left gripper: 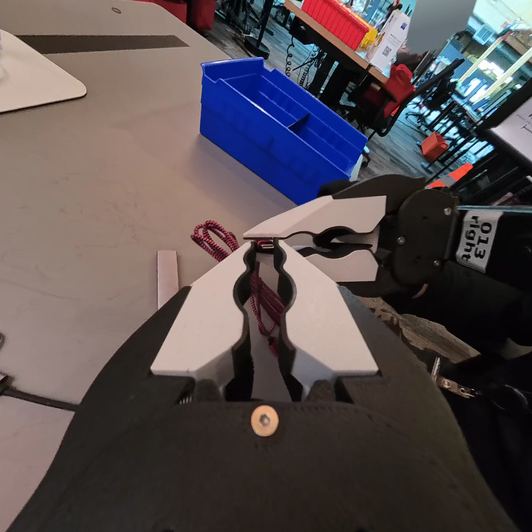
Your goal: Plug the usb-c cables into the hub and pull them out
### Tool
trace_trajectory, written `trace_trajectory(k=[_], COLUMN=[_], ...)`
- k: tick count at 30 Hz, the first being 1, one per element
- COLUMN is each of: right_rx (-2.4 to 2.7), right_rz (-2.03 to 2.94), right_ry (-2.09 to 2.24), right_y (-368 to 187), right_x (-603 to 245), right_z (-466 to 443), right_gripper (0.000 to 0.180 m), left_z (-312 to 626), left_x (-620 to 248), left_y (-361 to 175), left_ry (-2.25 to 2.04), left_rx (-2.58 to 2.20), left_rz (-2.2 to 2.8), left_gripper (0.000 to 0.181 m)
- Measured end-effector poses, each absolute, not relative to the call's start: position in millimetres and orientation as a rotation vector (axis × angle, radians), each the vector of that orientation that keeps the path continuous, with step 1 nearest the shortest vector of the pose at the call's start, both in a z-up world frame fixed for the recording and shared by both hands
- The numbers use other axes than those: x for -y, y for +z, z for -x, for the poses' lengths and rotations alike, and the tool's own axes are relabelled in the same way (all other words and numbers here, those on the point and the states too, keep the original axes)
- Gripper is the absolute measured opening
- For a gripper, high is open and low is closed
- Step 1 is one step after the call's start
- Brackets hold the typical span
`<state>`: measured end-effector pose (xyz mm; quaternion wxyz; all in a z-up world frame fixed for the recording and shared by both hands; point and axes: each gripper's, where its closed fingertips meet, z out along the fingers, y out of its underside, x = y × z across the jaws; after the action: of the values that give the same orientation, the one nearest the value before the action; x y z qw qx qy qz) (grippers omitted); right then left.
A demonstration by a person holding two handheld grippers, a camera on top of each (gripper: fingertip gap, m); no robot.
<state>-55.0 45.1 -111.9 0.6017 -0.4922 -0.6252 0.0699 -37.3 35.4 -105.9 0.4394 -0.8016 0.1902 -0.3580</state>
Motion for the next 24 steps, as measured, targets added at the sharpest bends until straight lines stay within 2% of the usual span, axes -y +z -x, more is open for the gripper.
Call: trace_trajectory(k=[9, 16, 19, 20, 24], right_rx=[1.425, 1.326, 1.257, 1.242, 1.243], right_rz=[1.167, 1.259, 1.282, 1.286, 1.291], right_ry=[0.367, 0.863, 1.143, 1.218, 1.281], right_y=[-110.4, -105.7, -100.8, -100.4, -102.1], right_x=[-42.4, -33.2, -28.5, -26.9, -25.4], right_z=[55.4, 57.9, 57.6, 57.5, 56.5], right_gripper=[0.01, 0.022, 0.013, 0.003, 0.0], left_z=[47.8, 50.0, 48.6, 46.9, 46.0], left_x=[-37.8, -33.7, -29.9, -28.0, -27.3], left_y=[-98.1, -87.3, -81.5, -80.4, -82.7], left_ry=[-1.084, -1.209, -1.246, -1.261, -1.274], left_rx=[-0.373, -0.377, -0.402, -0.415, -0.426], left_rz=[1.883, 1.765, 1.719, 1.707, 1.701], left_gripper=[0.009, 0.008, 0.008, 0.008, 0.009])
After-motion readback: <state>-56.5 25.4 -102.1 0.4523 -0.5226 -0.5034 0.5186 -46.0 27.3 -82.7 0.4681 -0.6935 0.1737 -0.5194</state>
